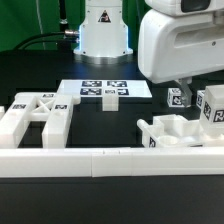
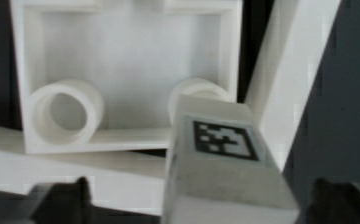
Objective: Assemble chair
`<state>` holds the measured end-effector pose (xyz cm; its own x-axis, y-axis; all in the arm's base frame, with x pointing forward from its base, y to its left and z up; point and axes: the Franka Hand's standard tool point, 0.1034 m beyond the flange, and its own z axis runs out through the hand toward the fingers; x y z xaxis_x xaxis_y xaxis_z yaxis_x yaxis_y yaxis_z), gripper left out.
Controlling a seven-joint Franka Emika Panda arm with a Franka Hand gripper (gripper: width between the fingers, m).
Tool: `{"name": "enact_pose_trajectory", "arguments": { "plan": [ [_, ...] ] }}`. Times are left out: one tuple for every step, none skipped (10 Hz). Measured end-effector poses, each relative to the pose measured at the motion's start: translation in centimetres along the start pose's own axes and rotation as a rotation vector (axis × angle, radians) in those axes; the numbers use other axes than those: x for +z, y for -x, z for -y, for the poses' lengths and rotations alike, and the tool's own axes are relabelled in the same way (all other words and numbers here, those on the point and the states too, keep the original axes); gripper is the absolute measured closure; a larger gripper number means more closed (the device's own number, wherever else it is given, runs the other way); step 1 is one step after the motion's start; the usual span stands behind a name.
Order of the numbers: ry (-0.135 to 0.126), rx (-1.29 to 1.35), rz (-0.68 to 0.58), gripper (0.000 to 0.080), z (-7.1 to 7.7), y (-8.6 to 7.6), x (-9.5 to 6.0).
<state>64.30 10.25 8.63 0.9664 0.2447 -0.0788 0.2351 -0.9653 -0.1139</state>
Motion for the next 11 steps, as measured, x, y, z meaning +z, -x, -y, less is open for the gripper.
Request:
{"name": "enact_pose_trajectory", "arguments": {
  "plan": [
    [0.000,-0.017,-0.001,0.0263,0.03,0.02,0.15],
    [0.000,-0.024,-0.001,0.0446,-0.04,0.04,0.20],
    [0.000,-0.024,-0.001,0.0513,-0.04,0.04,0.20],
    [0.000,-0.024,-0.001,0.0513,-0.04,0.04,0.21],
    [0.000,-0.019,-0.001,0.0513,-0.04,0.04,0.21],
    [0.000,0.001,-0.004,0.0513,-0.05,0.03,0.23],
    [0.006,0.036,-0.045,0.0513,-0.11,-0.07,0.16],
    [0.011,0.106,-0.083,0.0513,-0.11,0.40,0.20],
    [0.008,0.223,-0.113,0.0512,0.01,0.77,0.28],
    [-0.001,0.304,-0.147,0.0512,-0.01,0.85,0.27],
    [-0.010,0.393,-0.176,0.0512,0.07,0.83,0.26]
  ]
}}
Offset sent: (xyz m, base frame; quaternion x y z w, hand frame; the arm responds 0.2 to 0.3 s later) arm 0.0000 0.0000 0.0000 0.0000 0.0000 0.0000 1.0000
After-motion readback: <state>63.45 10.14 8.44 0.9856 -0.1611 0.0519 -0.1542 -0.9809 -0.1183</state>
